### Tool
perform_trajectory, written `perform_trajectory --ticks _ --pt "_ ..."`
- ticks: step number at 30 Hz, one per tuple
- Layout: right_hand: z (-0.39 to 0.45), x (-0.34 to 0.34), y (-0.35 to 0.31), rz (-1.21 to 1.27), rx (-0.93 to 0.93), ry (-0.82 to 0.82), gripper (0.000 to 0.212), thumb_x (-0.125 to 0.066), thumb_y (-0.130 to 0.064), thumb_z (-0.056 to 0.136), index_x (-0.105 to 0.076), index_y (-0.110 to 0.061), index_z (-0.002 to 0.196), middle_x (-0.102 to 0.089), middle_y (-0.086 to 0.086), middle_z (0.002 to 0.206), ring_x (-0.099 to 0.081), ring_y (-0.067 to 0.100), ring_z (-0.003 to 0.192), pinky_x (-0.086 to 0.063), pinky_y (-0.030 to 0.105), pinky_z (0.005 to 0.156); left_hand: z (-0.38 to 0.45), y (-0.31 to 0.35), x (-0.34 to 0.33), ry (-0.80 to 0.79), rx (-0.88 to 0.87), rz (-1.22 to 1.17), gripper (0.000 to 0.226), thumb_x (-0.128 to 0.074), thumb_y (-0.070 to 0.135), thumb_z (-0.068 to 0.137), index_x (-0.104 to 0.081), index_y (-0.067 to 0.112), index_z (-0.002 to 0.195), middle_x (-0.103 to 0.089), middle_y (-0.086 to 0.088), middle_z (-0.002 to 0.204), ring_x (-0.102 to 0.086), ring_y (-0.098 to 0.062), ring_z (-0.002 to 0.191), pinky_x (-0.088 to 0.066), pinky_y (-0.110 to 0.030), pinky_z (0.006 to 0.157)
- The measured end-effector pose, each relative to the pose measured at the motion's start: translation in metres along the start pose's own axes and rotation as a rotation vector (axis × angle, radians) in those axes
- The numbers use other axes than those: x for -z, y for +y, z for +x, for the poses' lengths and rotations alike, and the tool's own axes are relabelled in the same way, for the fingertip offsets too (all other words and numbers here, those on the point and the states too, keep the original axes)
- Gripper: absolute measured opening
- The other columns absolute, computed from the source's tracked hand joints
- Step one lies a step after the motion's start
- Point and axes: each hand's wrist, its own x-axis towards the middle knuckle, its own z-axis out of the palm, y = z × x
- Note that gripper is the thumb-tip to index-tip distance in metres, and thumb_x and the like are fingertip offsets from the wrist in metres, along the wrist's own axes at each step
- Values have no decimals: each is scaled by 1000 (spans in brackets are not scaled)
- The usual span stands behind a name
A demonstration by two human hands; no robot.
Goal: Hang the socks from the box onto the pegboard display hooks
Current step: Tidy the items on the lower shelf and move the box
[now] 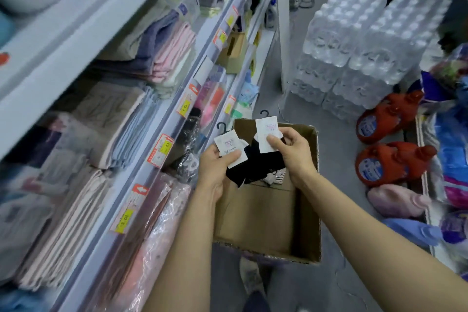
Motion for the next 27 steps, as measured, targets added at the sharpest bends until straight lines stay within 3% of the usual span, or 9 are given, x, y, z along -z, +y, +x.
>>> perform_trajectory --ticks 3,8,15,18,20,24,27 --pt "-24 2 -16 -7 41 -51 18 -68 -9 90 -64 -6 107 -75 -1 89 -72 11 76 -55 22 62 -37 6 6 94 -100 0 36 -68 -5 86 -63 20 111 -72 -7 109 -69 -26 101 -57 -42 87" --pt "-66 8 -46 21 86 -181 22 -69 -14 90 -63 -5 109 -75 5 96 -73 18 79 -57 28 65 -105 20 15 194 -263 -12 36 -68 1 89 -61 16 122 -71 -2 112 -69 -17 99 -57 -26 73" --pt "-129 -6 -88 71 117 -377 7 -70 -14 89 -64 -14 93 -75 2 85 -72 18 76 -57 35 69 -190 41 52 291 -323 -83 47 -67 -12 81 -63 16 118 -72 -8 115 -66 -29 109 -54 -45 93" --pt "-158 -23 -104 66 178 -456 7 -70 -14 89 -64 -18 87 -74 3 85 -71 21 78 -57 40 75 -230 53 73 353 -391 -88 42 -66 -11 84 -63 22 109 -72 -8 112 -67 -26 104 -56 -38 84" --pt "-179 -38 -111 55 214 -507 7 -69 -15 90 -63 -17 88 -74 1 85 -70 22 78 -56 43 77 -258 61 86 404 -459 -67 41 -67 -10 84 -63 23 109 -71 -5 113 -67 -23 104 -56 -36 87" --pt "-227 -72 -117 20 296 -577 17 -71 -21 89 -62 -12 100 -75 7 94 -72 24 83 -58 42 74 -313 69 122 558 -576 8 53 -79 6 77 -60 19 124 -67 0 125 -61 -18 119 -48 -45 104" --pt "-274 -99 -115 56 316 -622 15 -69 -14 90 -62 -12 103 -75 13 92 -72 25 77 -57 37 67 -361 69 149 660 -634 53 60 -79 7 79 -56 21 133 -65 11 125 -59 -7 118 -51 -32 100"
